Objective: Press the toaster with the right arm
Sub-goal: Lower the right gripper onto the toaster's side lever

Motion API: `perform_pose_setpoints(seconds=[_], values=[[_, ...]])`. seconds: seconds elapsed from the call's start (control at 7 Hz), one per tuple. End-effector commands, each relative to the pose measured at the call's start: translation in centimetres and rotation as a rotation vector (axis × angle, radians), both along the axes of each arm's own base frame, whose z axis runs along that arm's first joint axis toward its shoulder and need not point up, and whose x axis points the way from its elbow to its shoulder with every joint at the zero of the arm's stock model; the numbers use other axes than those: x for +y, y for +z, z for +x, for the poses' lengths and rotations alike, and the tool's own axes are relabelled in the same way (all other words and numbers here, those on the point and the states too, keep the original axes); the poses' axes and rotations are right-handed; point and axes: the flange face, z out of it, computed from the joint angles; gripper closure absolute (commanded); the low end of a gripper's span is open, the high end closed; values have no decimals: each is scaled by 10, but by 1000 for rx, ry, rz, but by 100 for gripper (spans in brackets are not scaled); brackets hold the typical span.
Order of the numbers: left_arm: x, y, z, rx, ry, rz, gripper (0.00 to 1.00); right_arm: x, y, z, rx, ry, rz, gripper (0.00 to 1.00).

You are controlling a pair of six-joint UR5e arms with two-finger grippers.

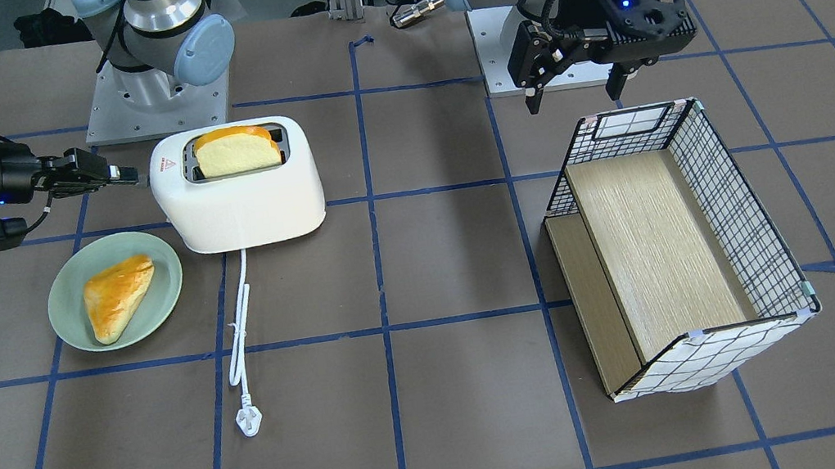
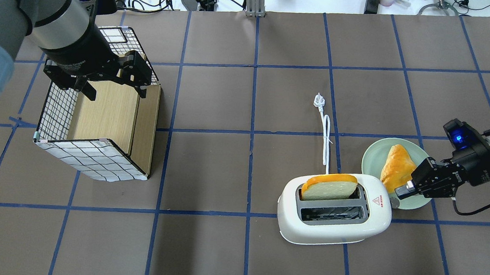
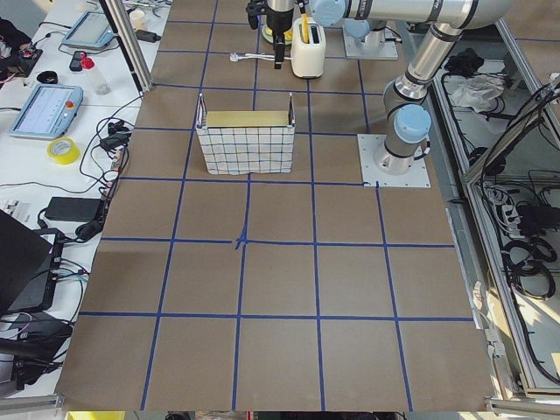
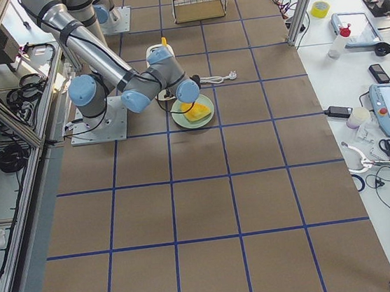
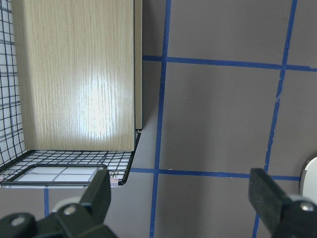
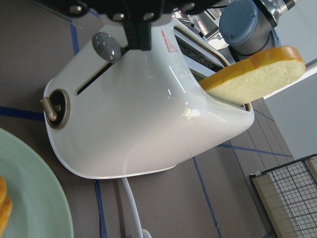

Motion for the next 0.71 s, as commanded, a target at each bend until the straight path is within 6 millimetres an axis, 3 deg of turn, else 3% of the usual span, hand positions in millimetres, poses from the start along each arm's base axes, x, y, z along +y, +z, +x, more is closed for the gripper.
perform_pose_setpoints(seconds=[0.0,0.57], values=[[0,0,0,0,0,1,0,3,-5,-1,11,22,18,100],[0,0,0,0,0,1,0,0,-23,-4,8,25,32,100]])
